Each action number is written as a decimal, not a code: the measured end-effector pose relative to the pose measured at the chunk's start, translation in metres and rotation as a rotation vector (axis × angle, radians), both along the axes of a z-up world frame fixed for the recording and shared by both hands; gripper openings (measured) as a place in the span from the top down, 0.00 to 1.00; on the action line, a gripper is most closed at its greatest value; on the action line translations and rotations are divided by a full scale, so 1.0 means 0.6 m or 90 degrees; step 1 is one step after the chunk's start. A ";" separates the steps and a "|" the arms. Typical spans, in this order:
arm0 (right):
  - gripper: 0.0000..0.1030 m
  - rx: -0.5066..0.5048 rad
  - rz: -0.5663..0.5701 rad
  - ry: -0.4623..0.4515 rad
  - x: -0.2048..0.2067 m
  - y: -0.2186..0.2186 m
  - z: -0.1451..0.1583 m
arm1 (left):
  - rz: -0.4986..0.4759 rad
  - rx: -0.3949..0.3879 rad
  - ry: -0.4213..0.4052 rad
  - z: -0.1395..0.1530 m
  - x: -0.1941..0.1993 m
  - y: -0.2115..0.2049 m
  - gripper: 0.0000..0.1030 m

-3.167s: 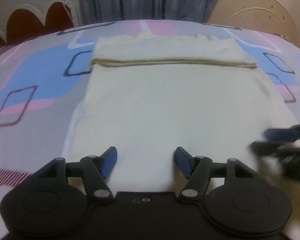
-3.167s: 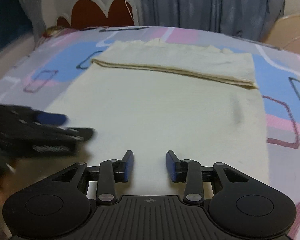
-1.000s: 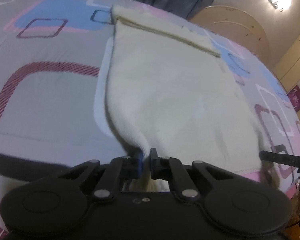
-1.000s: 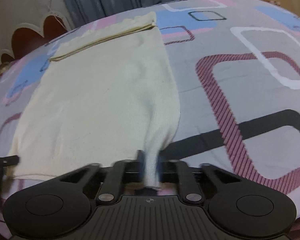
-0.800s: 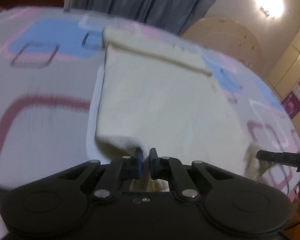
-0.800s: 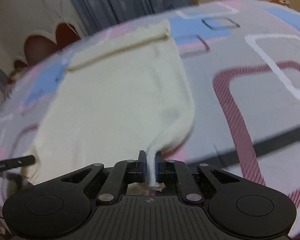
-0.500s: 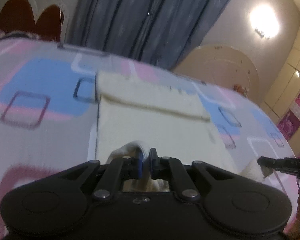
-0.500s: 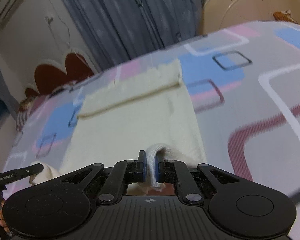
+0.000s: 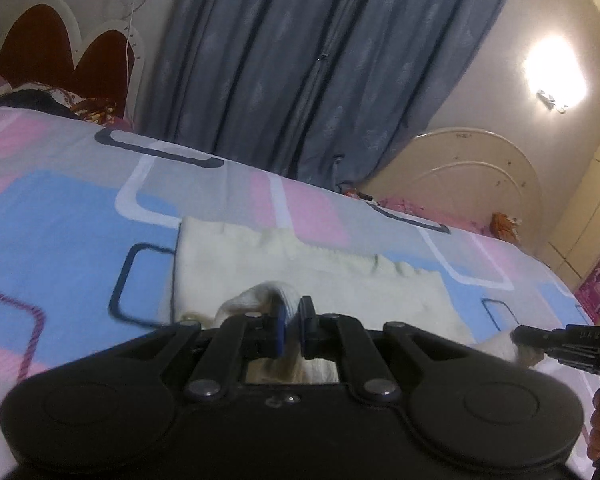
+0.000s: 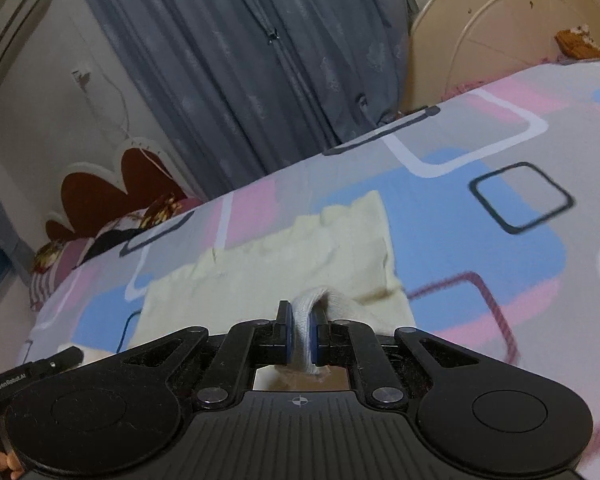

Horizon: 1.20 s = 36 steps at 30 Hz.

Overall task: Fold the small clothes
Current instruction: 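Grasp the hem with both grippers and fold it up toward the collar, then open both grippers to release the folded hem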

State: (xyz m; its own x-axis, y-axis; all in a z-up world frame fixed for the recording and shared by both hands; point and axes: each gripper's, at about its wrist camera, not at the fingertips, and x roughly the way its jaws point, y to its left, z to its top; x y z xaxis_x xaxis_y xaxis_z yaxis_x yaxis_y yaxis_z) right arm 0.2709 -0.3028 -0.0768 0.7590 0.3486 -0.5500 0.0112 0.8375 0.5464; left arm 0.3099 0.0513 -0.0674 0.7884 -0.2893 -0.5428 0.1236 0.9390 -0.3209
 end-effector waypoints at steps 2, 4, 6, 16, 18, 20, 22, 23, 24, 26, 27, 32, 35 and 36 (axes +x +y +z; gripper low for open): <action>0.93 0.007 -0.002 0.000 0.031 -0.001 -0.007 | 0.007 0.003 0.002 -0.009 0.028 -0.004 0.94; 0.93 0.014 -0.011 -0.001 0.059 -0.004 -0.013 | 0.017 0.001 0.003 -0.016 0.056 -0.005 0.94; 0.93 0.021 -0.021 0.000 0.085 -0.010 -0.019 | 0.030 -0.003 0.008 -0.023 0.084 -0.001 0.94; 0.93 0.031 -0.044 0.071 0.213 -0.029 -0.085 | 0.055 0.034 0.097 -0.076 0.206 -0.002 0.90; 0.93 0.045 -0.050 0.085 0.228 -0.034 -0.098 | 0.062 0.037 0.100 -0.081 0.217 0.000 0.88; 0.92 0.054 -0.059 0.090 0.237 -0.039 -0.107 | 0.068 0.039 0.104 -0.084 0.226 0.001 0.82; 0.92 0.054 -0.056 0.092 0.243 -0.040 -0.110 | 0.079 0.045 0.100 -0.082 0.234 0.003 0.75; 0.92 0.053 -0.057 0.094 0.247 -0.041 -0.112 | 0.086 0.045 0.102 -0.081 0.238 0.007 0.64; 0.92 0.056 -0.058 0.096 0.251 -0.042 -0.114 | 0.096 0.041 0.103 -0.079 0.241 0.012 0.49; 0.91 0.060 -0.059 0.095 0.257 -0.045 -0.114 | 0.111 0.037 0.087 -0.072 0.241 0.021 0.41; 0.82 0.061 -0.065 0.092 0.260 -0.048 -0.112 | 0.109 0.043 0.080 -0.069 0.240 0.023 0.40; 0.40 0.043 -0.081 0.048 0.261 -0.061 -0.094 | 0.076 0.061 0.069 -0.062 0.226 0.028 0.39; 0.40 0.018 -0.057 0.036 0.259 -0.057 -0.089 | 0.044 0.072 0.067 -0.065 0.224 0.024 0.39; 0.40 0.005 -0.043 0.037 0.260 -0.054 -0.091 | 0.030 0.074 0.070 -0.067 0.224 0.021 0.39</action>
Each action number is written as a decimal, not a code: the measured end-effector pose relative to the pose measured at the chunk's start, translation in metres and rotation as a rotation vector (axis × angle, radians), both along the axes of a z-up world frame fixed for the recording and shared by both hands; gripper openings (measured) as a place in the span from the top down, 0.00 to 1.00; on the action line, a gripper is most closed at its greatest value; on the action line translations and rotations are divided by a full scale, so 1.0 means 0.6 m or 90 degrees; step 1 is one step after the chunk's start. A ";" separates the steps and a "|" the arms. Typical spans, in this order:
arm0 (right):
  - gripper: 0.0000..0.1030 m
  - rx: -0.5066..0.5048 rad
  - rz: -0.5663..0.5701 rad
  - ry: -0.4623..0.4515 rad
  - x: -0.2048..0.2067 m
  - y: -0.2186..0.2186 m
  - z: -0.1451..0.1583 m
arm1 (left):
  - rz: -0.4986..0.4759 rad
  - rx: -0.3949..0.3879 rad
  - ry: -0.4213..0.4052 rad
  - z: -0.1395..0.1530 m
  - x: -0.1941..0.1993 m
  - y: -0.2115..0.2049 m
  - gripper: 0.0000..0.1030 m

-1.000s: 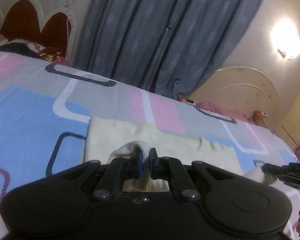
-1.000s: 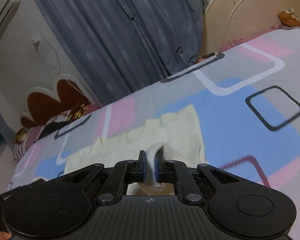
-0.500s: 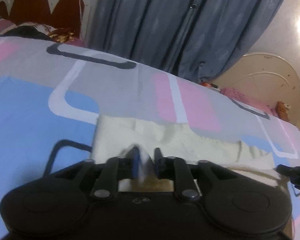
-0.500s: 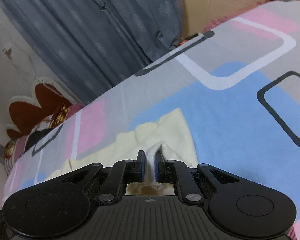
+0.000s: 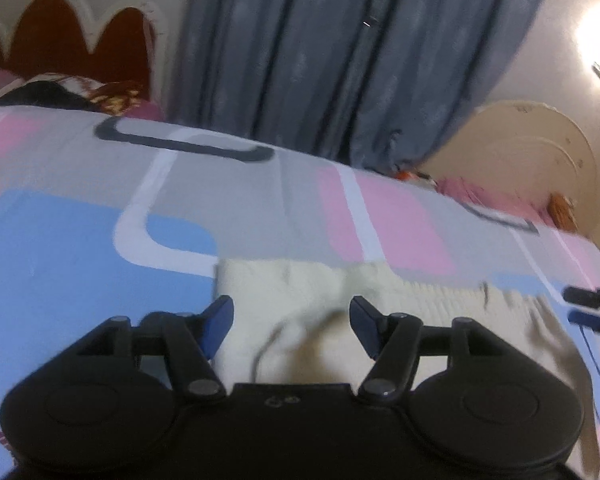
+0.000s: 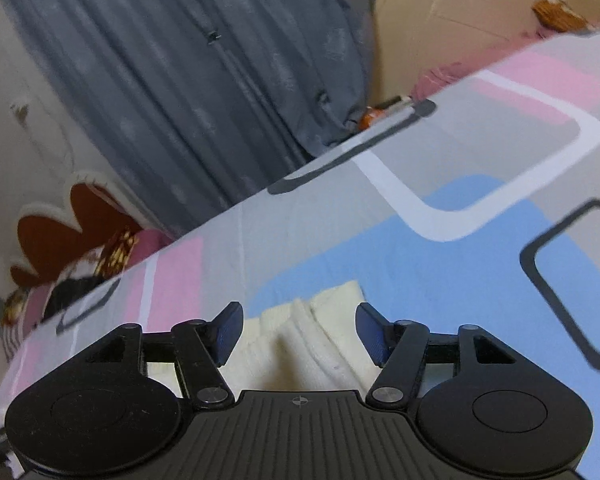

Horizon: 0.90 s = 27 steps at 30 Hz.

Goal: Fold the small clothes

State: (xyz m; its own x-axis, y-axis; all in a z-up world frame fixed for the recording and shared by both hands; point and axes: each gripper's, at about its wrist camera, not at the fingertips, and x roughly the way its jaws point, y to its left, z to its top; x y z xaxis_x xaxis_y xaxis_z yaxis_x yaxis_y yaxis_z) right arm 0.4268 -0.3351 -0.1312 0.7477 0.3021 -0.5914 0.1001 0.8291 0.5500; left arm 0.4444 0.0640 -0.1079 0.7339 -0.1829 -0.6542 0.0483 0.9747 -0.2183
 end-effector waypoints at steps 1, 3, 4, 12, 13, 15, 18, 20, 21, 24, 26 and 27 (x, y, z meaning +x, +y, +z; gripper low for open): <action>0.40 -0.013 0.009 0.001 -0.001 0.004 -0.002 | -0.007 0.000 0.001 -0.003 0.000 -0.003 0.39; 0.40 -0.031 0.019 0.003 -0.003 0.014 -0.009 | -0.018 0.003 0.002 -0.008 0.002 -0.010 0.39; 0.40 -0.035 0.025 0.005 -0.003 0.017 -0.012 | -0.020 0.005 0.006 -0.012 0.005 -0.013 0.39; 0.44 -0.103 0.068 0.015 0.011 0.049 -0.037 | -0.010 0.004 0.034 -0.045 0.041 -0.018 0.75; 0.60 -0.108 0.072 0.014 0.011 0.050 -0.038 | -0.011 0.009 0.029 -0.046 0.042 -0.020 0.81; 0.74 -0.105 0.084 0.021 0.015 0.052 -0.045 | -0.013 0.012 0.023 -0.048 0.040 -0.022 0.86; 0.74 -0.119 0.096 0.021 0.017 0.055 -0.050 | -0.031 0.026 0.012 -0.049 0.036 -0.030 0.91; 0.74 -0.133 0.106 0.022 0.021 0.057 -0.051 | -0.036 0.034 0.007 -0.049 0.035 -0.034 0.94; 0.74 -0.133 0.106 0.022 0.023 0.056 -0.053 | -0.032 0.033 0.003 -0.048 0.034 -0.033 0.97; 0.98 -0.129 0.116 0.012 0.021 0.059 -0.045 | -0.010 0.023 -0.032 -0.034 0.026 -0.031 0.97; 0.98 -0.133 0.116 -0.016 0.014 0.060 -0.032 | 0.006 0.014 -0.066 -0.018 0.018 -0.028 0.97; 0.98 -0.136 0.112 -0.033 0.010 0.060 -0.023 | 0.013 0.011 -0.080 -0.011 0.015 -0.026 0.97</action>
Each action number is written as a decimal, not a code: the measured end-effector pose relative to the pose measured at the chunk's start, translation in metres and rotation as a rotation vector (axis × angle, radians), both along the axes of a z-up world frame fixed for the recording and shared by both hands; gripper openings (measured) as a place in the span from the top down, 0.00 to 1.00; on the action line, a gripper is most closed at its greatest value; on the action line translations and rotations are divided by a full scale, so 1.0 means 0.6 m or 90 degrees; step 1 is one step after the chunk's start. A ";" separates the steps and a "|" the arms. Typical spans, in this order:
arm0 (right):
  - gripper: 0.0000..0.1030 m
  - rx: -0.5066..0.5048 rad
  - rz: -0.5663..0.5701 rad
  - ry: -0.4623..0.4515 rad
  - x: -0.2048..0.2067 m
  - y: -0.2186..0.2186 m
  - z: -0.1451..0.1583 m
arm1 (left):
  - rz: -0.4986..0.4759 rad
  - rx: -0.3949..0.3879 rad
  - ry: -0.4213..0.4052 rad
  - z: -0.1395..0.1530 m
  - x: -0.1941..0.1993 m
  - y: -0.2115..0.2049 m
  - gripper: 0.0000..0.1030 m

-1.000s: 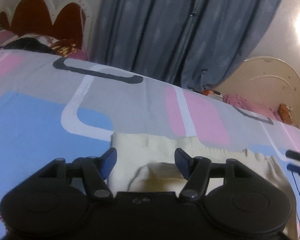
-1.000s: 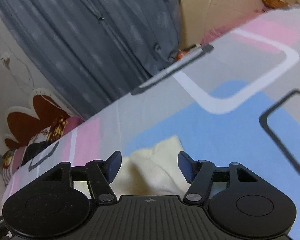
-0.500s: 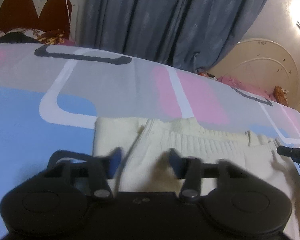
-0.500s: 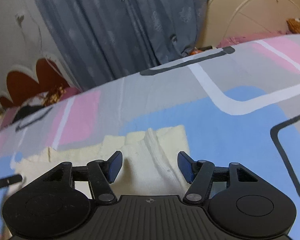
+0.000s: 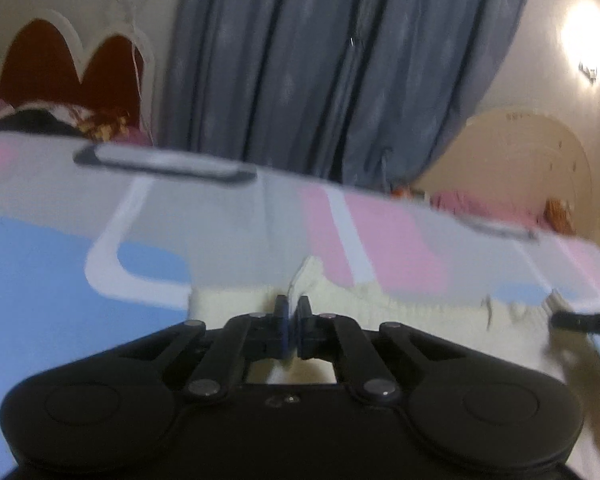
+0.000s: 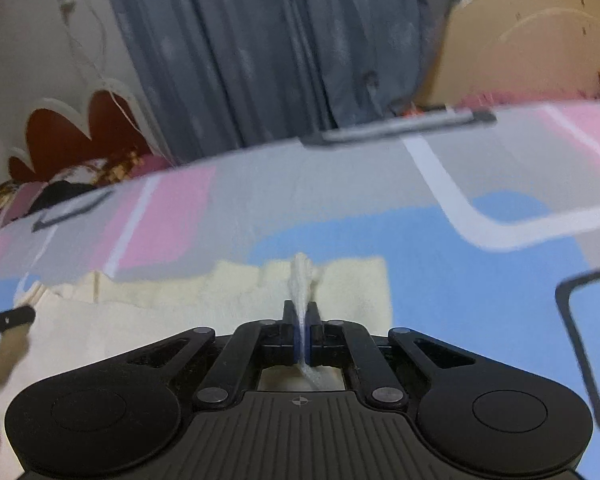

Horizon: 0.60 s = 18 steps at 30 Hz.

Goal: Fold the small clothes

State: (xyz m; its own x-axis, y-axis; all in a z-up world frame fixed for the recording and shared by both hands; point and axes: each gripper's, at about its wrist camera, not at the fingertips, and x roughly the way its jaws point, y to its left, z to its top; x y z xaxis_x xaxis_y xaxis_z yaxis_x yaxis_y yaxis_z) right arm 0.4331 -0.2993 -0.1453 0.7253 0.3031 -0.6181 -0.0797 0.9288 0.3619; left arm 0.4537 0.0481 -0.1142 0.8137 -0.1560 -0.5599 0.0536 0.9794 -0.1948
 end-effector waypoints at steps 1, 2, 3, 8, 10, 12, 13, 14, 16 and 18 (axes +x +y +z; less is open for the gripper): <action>0.98 -0.001 -0.003 -0.012 -0.001 -0.001 0.006 | 0.005 0.000 -0.010 0.004 -0.001 0.000 0.97; 0.98 -0.001 -0.008 -0.022 -0.001 -0.003 0.012 | 0.009 0.003 -0.017 0.006 0.000 -0.001 0.97; 0.98 -0.002 -0.017 -0.032 0.001 -0.004 0.017 | 0.015 0.006 -0.017 0.004 0.003 -0.001 0.97; 0.98 -0.028 -0.035 -0.003 0.021 0.002 -0.011 | 0.040 0.024 0.024 -0.031 0.024 -0.008 0.97; 0.98 -0.033 -0.024 0.038 0.030 0.007 -0.035 | 0.031 0.067 0.044 -0.052 0.028 -0.016 0.96; 0.98 -0.044 -0.035 0.023 0.027 0.009 -0.040 | 0.033 0.077 0.046 -0.055 0.025 -0.016 0.89; 0.98 -0.047 -0.038 0.022 0.028 0.008 -0.039 | 0.038 0.079 0.047 -0.050 0.023 -0.015 0.86; 0.98 -0.048 -0.043 0.023 0.027 0.006 -0.037 | 0.044 0.076 0.047 -0.045 0.020 -0.011 0.80; 0.98 -0.047 -0.064 0.013 0.019 -0.002 -0.024 | 0.052 0.068 0.039 -0.030 0.008 -0.004 0.79; 0.97 -0.035 -0.071 -0.001 0.007 -0.008 -0.008 | 0.047 0.058 0.039 -0.015 -0.008 0.000 0.75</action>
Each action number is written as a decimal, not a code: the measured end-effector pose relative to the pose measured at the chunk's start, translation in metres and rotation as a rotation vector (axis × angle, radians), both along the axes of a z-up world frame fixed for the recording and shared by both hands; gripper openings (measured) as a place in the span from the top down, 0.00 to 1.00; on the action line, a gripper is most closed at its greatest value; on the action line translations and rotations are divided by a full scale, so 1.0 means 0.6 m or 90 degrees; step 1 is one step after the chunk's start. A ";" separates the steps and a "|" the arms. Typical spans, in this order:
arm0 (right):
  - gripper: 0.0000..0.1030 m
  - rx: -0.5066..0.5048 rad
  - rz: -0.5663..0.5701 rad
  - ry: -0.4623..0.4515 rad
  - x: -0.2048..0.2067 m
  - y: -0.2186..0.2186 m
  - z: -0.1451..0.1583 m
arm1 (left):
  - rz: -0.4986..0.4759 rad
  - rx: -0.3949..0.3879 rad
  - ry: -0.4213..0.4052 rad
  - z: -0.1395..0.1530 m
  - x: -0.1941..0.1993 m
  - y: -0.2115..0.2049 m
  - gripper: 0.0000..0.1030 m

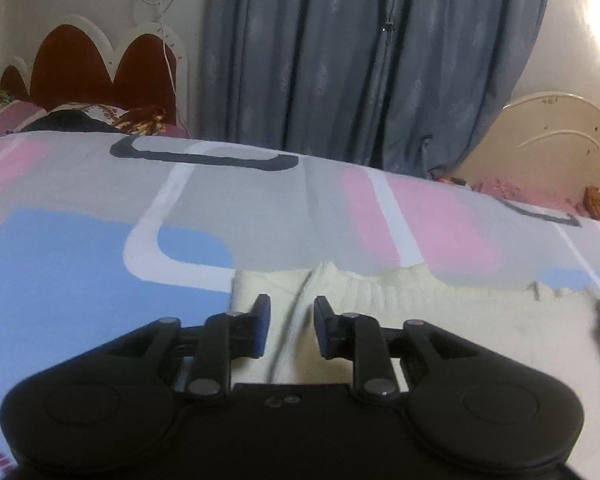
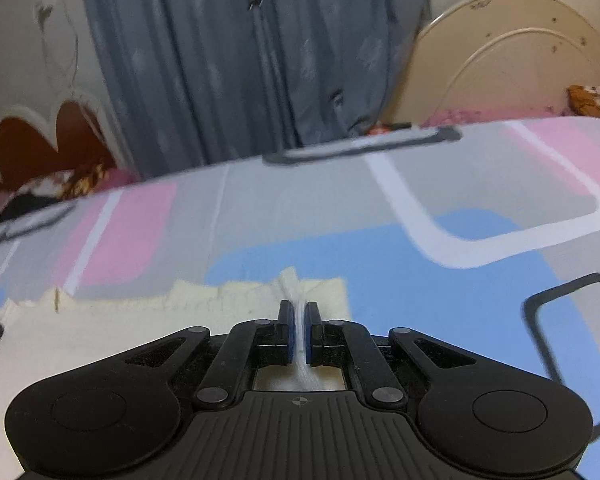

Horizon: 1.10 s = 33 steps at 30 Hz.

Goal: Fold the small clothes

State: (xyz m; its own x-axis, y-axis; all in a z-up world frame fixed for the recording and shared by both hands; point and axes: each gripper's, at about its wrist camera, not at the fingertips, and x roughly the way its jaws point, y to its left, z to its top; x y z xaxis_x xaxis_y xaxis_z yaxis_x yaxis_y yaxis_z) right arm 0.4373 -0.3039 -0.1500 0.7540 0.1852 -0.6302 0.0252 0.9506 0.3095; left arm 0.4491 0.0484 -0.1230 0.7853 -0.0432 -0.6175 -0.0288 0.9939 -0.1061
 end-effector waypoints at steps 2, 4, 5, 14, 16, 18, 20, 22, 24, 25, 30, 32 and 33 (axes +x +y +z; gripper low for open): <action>0.97 0.004 0.013 -0.020 -0.020 0.006 0.018 | -0.009 -0.005 -0.001 0.011 -0.018 -0.003 0.70; 0.97 0.006 0.043 -0.027 -0.037 0.020 0.030 | -0.022 -0.011 0.002 0.019 -0.040 -0.013 0.62; 0.97 0.009 0.058 -0.029 -0.044 0.031 0.035 | -0.030 -0.016 0.003 0.022 -0.051 -0.019 0.56; 0.97 -0.002 0.161 0.008 -0.085 0.143 0.013 | -0.069 0.007 0.049 -0.025 -0.078 -0.059 0.55; 0.97 -0.029 0.151 0.015 -0.086 0.143 -0.001 | -0.073 0.013 0.048 -0.027 -0.079 -0.052 0.55; 0.97 -0.039 0.132 0.013 -0.091 0.126 -0.013 | -0.074 0.019 0.052 -0.024 -0.080 -0.049 0.56; 0.97 -0.041 0.110 0.015 -0.096 0.106 -0.018 | -0.071 0.024 0.056 -0.022 -0.084 -0.047 0.56; 0.97 -0.053 0.091 0.018 -0.100 0.091 -0.020 | -0.070 0.030 0.060 -0.020 -0.089 -0.046 0.55; 0.97 -0.066 0.082 0.020 -0.110 0.085 -0.019 | -0.069 0.038 0.065 -0.016 -0.093 -0.047 0.55; 0.97 -0.070 0.077 0.023 -0.112 0.084 -0.018 | -0.066 0.039 0.069 -0.013 -0.095 -0.047 0.55; 0.97 -0.035 0.070 0.019 -0.140 0.091 0.015 | -0.063 0.024 0.073 0.012 -0.116 -0.050 0.55; 0.97 -0.016 0.088 0.010 -0.159 0.109 0.027 | -0.074 0.022 0.068 0.017 -0.129 -0.059 0.55; 0.97 -0.004 0.102 0.008 -0.168 0.122 0.031 | -0.081 0.023 0.069 0.018 -0.134 -0.065 0.55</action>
